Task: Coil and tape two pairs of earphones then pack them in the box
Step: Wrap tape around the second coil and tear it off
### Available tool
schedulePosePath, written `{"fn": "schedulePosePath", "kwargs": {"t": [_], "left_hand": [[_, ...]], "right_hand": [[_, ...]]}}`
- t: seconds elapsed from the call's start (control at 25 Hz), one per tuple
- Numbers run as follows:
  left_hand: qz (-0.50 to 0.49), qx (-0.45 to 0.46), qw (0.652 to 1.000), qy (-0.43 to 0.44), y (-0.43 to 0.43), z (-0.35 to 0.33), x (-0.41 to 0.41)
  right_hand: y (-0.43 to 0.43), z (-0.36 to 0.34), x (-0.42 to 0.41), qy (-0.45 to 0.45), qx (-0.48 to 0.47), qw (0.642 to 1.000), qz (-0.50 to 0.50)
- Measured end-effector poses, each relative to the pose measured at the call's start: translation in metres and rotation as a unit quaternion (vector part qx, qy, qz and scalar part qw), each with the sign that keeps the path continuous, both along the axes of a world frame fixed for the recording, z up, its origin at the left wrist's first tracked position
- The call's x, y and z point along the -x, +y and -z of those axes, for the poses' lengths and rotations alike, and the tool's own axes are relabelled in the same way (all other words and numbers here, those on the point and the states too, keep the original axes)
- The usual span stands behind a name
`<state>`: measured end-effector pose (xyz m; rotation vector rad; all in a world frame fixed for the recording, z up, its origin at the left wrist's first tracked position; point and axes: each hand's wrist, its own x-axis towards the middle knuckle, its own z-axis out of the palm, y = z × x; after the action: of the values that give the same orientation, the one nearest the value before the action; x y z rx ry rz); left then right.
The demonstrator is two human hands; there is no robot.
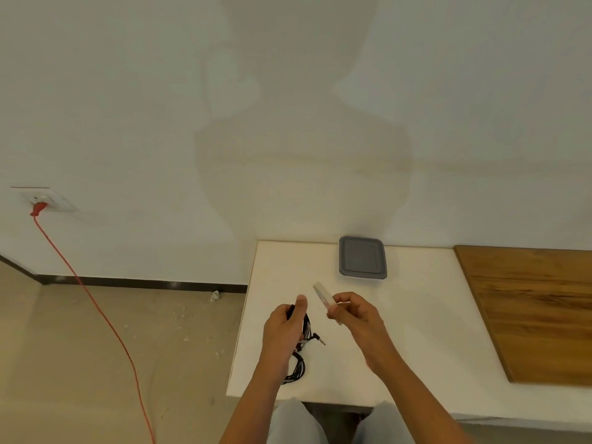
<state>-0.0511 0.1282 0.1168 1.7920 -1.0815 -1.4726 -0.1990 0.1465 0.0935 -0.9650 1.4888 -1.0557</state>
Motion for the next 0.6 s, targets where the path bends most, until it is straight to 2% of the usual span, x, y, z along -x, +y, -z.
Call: {"fn": "schedulePosePath", "kwargs": {"t": [0.16, 0.28, 0.6], "left_hand": [[0.019, 0.045, 0.997, 0.064, 0.012, -0.05, 0.009], [-0.004, 0.058, 0.99, 0.129, 0.025, -0.084, 0.011], [-0.023, 0.109, 0.971, 0.211, 0.085, -0.161, 0.014]], "right_hand": [[0.031, -0.065, -0.006, -0.037, 0.069, 0.996, -0.034], [0.05, -0.099, -0.01, -0.02, 0.092, 0.995, -0.024], [0.11, -0.157, -0.016, -0.03, 0.179, 0.983, 0.016]]}}
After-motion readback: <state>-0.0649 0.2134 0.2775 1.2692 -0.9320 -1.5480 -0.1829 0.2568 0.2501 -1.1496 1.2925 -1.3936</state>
